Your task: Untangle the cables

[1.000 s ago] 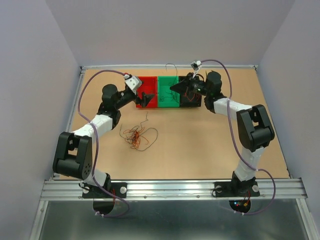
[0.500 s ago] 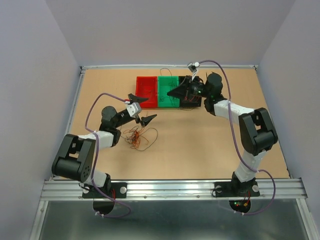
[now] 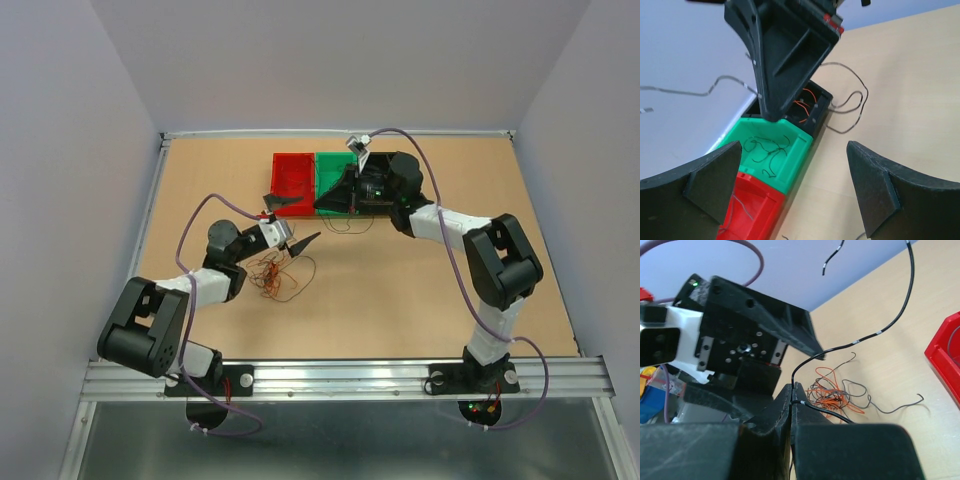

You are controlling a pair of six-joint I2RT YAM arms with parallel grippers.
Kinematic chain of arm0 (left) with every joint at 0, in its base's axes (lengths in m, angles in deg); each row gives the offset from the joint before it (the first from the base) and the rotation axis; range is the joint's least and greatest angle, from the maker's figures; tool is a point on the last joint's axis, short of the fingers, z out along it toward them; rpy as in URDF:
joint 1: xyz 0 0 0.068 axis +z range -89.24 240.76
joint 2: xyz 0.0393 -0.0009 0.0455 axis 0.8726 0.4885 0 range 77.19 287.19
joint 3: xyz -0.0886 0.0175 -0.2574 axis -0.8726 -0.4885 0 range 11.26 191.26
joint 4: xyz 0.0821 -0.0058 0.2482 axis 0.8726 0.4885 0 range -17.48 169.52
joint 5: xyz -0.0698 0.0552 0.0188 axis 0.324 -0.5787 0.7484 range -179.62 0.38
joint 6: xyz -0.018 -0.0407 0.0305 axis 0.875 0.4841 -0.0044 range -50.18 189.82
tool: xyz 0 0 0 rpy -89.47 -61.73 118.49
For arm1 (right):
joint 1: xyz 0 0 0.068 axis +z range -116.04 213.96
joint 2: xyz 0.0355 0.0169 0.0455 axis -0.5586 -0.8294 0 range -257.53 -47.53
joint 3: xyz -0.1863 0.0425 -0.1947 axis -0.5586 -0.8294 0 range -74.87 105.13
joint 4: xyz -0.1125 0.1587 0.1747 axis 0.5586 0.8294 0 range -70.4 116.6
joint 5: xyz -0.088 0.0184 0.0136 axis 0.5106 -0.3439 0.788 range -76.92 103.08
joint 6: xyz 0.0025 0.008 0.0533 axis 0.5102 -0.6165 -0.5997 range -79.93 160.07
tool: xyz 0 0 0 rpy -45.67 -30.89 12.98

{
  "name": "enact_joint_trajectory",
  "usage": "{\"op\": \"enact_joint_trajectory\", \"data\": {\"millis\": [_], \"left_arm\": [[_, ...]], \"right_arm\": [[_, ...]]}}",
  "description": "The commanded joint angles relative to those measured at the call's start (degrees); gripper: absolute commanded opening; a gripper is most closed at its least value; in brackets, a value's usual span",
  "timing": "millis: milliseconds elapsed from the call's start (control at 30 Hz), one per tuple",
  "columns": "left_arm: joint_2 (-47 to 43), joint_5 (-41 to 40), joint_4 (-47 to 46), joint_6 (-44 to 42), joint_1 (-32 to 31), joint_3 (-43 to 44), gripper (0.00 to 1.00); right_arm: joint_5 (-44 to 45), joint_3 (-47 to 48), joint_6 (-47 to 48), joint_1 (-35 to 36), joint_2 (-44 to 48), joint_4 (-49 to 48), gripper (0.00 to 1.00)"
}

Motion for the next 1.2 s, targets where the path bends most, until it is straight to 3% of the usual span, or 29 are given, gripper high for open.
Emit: {"op": "enact_joint_trajectory", "data": {"millis": [0,233,333,700,1167], "left_arm": [[-3.41,-3.71,-28.3,-6.18,-1.23,-1.54,0.99],[-4.37,-4.32,-27.61,-8.64,-2.73,-2.51,0.99],[-4.46,-5.46,-23.05,-9.79,-4.22,-1.46,0.99],[-1.3,-7.48,-21.36,1.81,-4.75,3.55,0.99],[3.62,-13.28,-16.35,2.26,-5.54,6.45,0.99]], "right_arm": [[1.61,3.9,-0.42,1.27,-1.3,-2.56,0.01],[5.91,3.9,-0.5,1.27,-1.38,-1.51,0.0],[8.63,3.73,-1.12,1.36,-1.03,-1.68,0.0],[11.37,2.94,0.37,3.38,0.02,-3.44,0.01],[12.6,0.04,-0.42,4.96,2.39,-12.66,0.0]]}}
